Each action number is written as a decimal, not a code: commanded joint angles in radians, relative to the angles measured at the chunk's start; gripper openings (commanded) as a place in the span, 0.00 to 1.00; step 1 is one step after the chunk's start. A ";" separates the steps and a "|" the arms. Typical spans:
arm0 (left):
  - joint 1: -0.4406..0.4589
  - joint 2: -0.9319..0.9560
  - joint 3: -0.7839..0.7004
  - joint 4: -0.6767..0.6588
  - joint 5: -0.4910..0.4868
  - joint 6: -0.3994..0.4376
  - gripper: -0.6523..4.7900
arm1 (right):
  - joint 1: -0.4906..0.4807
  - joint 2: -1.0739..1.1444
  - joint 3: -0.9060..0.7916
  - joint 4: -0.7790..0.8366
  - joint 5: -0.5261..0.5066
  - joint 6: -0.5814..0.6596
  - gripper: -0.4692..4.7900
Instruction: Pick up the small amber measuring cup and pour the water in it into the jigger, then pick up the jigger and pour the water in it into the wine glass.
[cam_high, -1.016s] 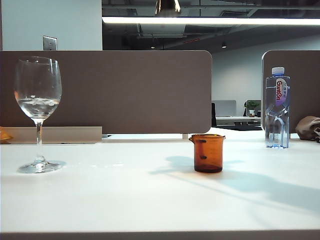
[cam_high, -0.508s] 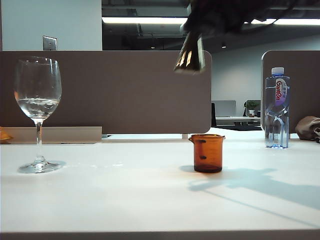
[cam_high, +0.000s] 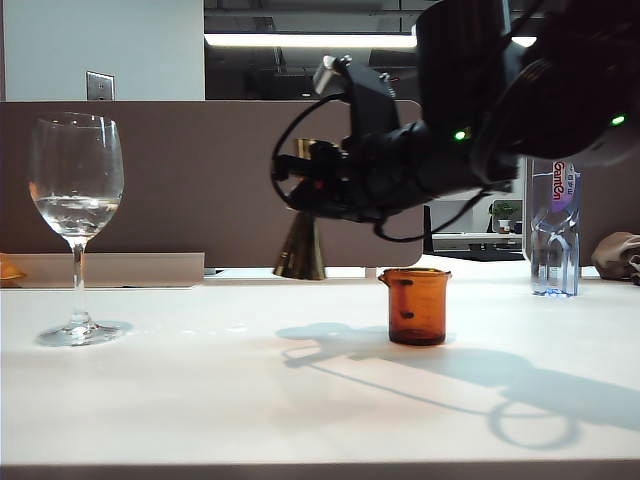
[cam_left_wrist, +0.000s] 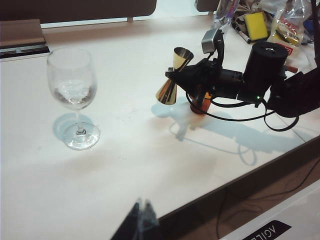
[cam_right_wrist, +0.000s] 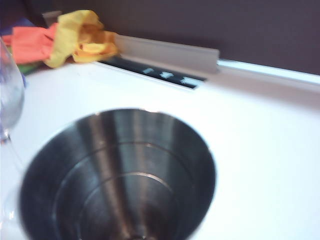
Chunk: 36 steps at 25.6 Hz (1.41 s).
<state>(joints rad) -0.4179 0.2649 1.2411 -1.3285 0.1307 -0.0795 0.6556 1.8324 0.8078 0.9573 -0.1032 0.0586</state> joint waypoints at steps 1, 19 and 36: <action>0.000 0.001 0.002 0.006 0.004 0.000 0.12 | 0.007 0.052 0.066 0.040 -0.011 0.032 0.08; 0.000 0.001 0.002 0.006 0.004 0.000 0.12 | 0.064 0.198 0.106 -0.019 0.086 0.008 0.08; 0.000 0.001 0.002 0.006 0.004 0.000 0.12 | 0.079 0.199 0.106 -0.047 0.075 0.009 0.47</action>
<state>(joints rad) -0.4179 0.2649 1.2411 -1.3285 0.1310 -0.0795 0.7292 2.0377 0.9138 0.8921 -0.0257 0.0658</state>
